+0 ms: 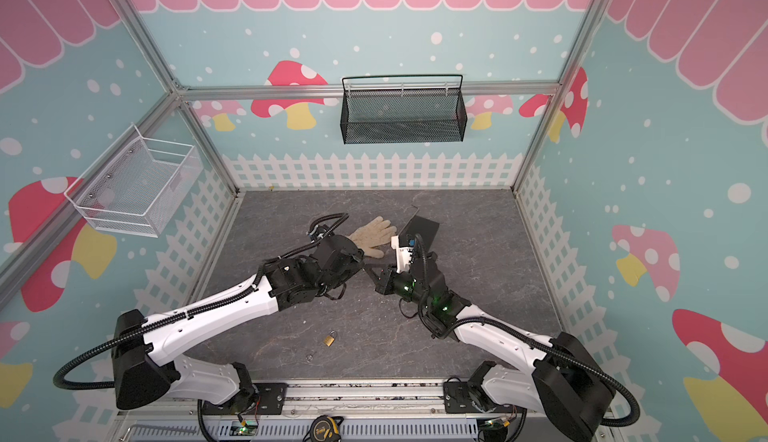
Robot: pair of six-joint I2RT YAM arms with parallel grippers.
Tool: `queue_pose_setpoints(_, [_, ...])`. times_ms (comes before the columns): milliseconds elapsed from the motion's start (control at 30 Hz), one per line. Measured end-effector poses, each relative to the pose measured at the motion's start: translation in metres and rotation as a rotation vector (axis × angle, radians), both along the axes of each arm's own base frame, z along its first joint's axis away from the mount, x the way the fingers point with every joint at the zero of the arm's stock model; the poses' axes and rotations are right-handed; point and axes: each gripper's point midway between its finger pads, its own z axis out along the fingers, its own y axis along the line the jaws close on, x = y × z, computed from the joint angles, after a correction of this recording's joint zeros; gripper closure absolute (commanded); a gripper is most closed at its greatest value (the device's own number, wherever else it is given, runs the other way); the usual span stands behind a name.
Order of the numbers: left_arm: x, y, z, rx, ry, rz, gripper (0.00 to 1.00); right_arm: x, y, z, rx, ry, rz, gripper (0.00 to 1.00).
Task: Unlock with the key
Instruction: 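Press the key fully into the padlock while the left gripper holds it steady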
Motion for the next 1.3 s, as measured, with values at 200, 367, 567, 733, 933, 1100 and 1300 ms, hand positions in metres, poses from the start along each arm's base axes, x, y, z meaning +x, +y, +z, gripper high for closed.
queue_pose_setpoints(200, [0.0,0.0,0.0,0.003,-0.003,-0.002,1.0,-0.001,-0.001,0.001,-0.003,-0.002,0.002,0.9])
queue_pose_setpoints(367, [-0.002,-0.003,0.001,-0.003,-0.005,-0.01,1.0,-0.005,-0.004,0.012,0.015,-0.02,0.002,0.84])
queue_pose_setpoints(567, [-0.002,-0.005,0.002,-0.009,-0.004,-0.015,1.0,-0.005,-0.004,0.013,0.021,-0.017,0.0,0.82])
queue_pose_setpoints(733, [-0.002,-0.005,0.002,-0.011,-0.003,-0.017,1.0,-0.003,-0.002,0.004,0.012,0.011,-0.001,0.83])
queue_pose_setpoints(933, [-0.002,-0.006,0.001,-0.012,-0.002,-0.019,1.0,-0.002,-0.001,0.0,0.006,0.025,0.0,0.9])
queue_pose_setpoints(1100, [-0.003,-0.006,0.001,-0.014,0.002,-0.025,1.0,-0.002,0.0,0.001,0.01,0.021,0.002,0.98])
queue_pose_setpoints(1300, [-0.004,-0.007,0.001,-0.008,0.001,-0.036,1.0,-0.002,0.0,0.001,0.002,0.013,0.004,1.0])
